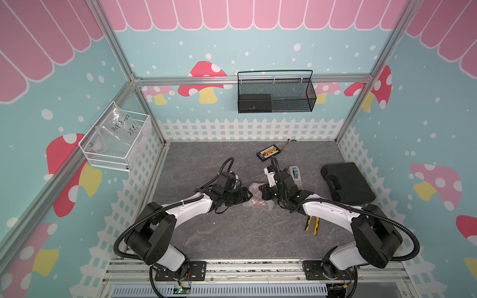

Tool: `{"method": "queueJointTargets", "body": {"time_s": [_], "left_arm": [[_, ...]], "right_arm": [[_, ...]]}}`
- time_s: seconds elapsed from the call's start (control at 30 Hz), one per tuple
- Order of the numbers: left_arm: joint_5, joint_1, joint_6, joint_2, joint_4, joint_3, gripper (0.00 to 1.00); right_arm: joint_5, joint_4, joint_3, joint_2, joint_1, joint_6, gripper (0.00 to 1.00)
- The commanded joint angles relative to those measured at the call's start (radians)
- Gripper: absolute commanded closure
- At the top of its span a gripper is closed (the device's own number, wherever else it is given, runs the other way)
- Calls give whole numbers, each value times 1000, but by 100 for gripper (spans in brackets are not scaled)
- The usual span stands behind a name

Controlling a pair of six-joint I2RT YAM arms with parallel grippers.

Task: Wrap mugs in bubble wrap
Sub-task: Stick the tape on the bubble wrap.

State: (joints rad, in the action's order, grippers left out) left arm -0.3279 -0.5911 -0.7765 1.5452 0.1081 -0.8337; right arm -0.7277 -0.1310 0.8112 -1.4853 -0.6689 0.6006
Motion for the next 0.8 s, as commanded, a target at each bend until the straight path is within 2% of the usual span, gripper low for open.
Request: {"method": "queueJointTargets", "body": {"time_s": [0.0,0.2,0.37,0.47,0.57,0.6,0.77], "left_arm": [[-2,-19,-53,38,-77,-3,28],[35,-41,-106,62,-106,-11,56],[91,-59,-147,73,-59,-47,71],[131,-70,-210,80,-61,-53,86],[161,-73,-269,83,-63,-58,97],[173,-73,-286,81,-64,-59,100],[186,-81,-334,71,-77,-69,100]], "right_arm": [[15,-41,2,30,-28,10,100],[17,-71,-6,39,-58,34,100],[23,-102,-28,45,-84,54,100],[33,-132,-69,61,-87,71,100],[31,-168,-102,80,-96,89,100],[36,-173,-110,90,-101,92,100],[58,-231,-160,128,-110,105,100]]}}
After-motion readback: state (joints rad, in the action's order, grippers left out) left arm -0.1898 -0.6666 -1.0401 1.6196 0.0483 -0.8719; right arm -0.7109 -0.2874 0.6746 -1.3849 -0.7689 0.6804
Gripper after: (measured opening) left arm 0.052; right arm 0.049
